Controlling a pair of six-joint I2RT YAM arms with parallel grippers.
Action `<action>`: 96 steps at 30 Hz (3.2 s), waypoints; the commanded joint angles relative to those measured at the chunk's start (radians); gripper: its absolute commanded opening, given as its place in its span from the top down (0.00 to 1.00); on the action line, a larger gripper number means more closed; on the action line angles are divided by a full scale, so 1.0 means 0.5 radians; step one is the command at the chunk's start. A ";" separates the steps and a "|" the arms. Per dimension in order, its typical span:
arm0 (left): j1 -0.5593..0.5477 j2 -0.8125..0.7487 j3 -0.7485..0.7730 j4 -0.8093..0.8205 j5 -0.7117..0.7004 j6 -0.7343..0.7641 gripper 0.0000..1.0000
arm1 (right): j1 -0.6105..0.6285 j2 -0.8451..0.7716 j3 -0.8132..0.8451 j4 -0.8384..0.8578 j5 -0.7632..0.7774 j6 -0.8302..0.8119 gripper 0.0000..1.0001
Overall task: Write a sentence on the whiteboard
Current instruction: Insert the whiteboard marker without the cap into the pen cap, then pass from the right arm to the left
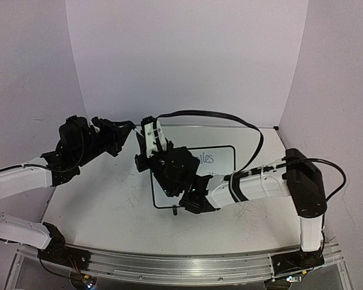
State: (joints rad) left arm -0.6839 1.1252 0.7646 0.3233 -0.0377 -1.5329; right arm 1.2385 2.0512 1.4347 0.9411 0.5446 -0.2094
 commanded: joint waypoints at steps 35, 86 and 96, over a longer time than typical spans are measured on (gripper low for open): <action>-0.041 0.003 0.308 0.115 0.959 1.228 0.02 | -0.568 -1.290 -0.960 -0.241 -1.447 0.652 1.00; -0.448 0.508 0.706 0.126 1.535 1.614 1.00 | -0.682 -1.123 -0.703 -0.367 -2.409 1.400 1.00; -0.433 0.389 0.592 0.099 1.246 1.700 1.00 | -0.719 -1.182 -0.807 -0.267 -2.310 1.544 0.99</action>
State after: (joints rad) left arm -0.8066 1.3011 1.0918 0.4299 0.5848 -0.7287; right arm 0.8471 1.4638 1.0533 0.8150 -0.6237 0.5062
